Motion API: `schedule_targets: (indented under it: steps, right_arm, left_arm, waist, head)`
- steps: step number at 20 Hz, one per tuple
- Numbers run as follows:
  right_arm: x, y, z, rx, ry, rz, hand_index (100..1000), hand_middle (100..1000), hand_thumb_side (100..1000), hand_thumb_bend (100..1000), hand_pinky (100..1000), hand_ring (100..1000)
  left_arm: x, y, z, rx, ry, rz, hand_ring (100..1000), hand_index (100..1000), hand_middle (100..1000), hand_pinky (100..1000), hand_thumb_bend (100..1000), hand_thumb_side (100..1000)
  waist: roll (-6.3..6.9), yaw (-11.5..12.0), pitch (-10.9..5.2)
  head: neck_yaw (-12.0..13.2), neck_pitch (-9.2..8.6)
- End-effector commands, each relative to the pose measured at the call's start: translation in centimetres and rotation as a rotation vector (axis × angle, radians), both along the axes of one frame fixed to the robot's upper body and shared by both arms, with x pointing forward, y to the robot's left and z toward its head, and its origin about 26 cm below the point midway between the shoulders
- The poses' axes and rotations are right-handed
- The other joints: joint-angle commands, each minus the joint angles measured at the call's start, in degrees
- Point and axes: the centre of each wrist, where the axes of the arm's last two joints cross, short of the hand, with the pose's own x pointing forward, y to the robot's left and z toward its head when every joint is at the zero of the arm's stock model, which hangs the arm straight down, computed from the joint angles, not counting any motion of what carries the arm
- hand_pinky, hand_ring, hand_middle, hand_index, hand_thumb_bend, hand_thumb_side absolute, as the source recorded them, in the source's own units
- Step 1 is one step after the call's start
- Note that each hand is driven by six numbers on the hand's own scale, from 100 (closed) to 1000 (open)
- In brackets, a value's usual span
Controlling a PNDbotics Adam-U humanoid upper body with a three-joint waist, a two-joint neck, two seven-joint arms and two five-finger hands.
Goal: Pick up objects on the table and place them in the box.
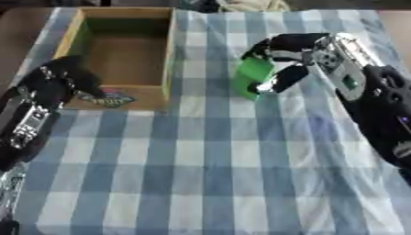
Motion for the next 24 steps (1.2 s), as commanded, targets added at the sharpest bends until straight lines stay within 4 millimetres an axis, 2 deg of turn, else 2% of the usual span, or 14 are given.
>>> schedule_targets:
  steps: [1, 4, 5, 6, 8, 11, 12, 13, 19, 24]
  right_arm:
    - [0.1, -1.0, 0.7, 0.047, -0.012, -0.001, 952, 849, 603, 206, 684, 556]
    - [-0.1, -1.2, 1.4, 0.096, -0.018, 0.013, 930, 812, 455, 137, 646, 521]
    - [-0.1, -1.3, 1.7, 0.11, -0.019, 0.017, 929, 809, 445, 134, 644, 519]
    - [-0.3, -1.4, 2.1, 0.121, -0.023, 0.02, 907, 779, 368, 110, 631, 507]
    - [-0.6, -1.6, 3.2, 0.137, -0.037, 0.031, 900, 766, 337, 100, 617, 497]
    - [-1.3, -1.8, 5.0, 0.164, -0.065, 0.05, 899, 763, 311, 100, 610, 491]
    - [-1.5, -1.8, 5.6, 0.171, -0.077, 0.058, 899, 763, 377, 100, 610, 491]
    - [-1.8, -1.8, 6.2, 0.179, -0.087, 0.066, 899, 763, 293, 100, 610, 490]
    - [-3.1, -2.2, 9.3, 0.226, -0.129, 0.095, 901, 765, 263, 122, 618, 494]
    - [-3.3, -2.3, 10.4, 0.255, -0.148, 0.081, 905, 770, 258, 122, 619, 495]
  left_arm:
    - [-0.1, 0.1, 0.6, 0.005, -0.021, -0.002, 653, 898, 668, 876, 100, 735]
    - [-0.1, 0.1, 0.7, 0.005, -0.026, -0.003, 653, 897, 668, 876, 100, 733]
    - [-0.1, 0.1, 0.7, 0.007, -0.028, -0.005, 653, 897, 668, 876, 100, 733]
    - [-0.2, 0.1, 0.7, 0.012, -0.03, -0.008, 651, 889, 664, 875, 100, 736]
    - [-0.2, 0.1, 0.7, 0.037, -0.034, -0.021, 651, 891, 665, 875, 100, 741]
    - [-0.3, 0.1, 0.4, 0.066, -0.028, -0.035, 651, 882, 664, 876, 100, 748]
    - [-0.3, 0.0, 0.3, 0.077, -0.024, -0.044, 651, 882, 664, 876, 100, 709]
    - [-0.2, -0.1, 0.2, 0.089, -0.021, -0.053, 651, 882, 664, 876, 100, 753]
    - [-0.1, -0.5, -0.9, 0.15, 0.017, -0.09, 652, 883, 666, 880, 100, 772]
    - [0.1, -1.3, -1.7, 0.176, 0.04, -0.132, 653, 883, 667, 881, 100, 775]
  waist:
    - [0.1, 0.1, -0.92]
    - [-0.01, 0.4, -1.01]
    - [-0.06, 0.5, -1.04]
    - [-0.13, 0.6, -1.09]
    - [-0.31, 0.8, -1.2]
    - [-0.6, 0.9, -1.35]
    - [-0.72, 1.0, -1.42]
    - [-0.85, 1.0, -1.48]
    - [-1.75, 1.5, -1.97]
    - [-2.52, 3.3, -2.47]
  head:
    - [0.2, 0.7]
    - [0.1, 0.79]
    - [0.0, 0.78]
    - [0.0, 0.66]
    - [-0.1, 0.42]
    - [-0.2, 0.21]
    - [-0.2, 0.12]
    - [-0.3, 0.05]
    - [-0.6, -0.36]
    - [-1.4, -0.66]
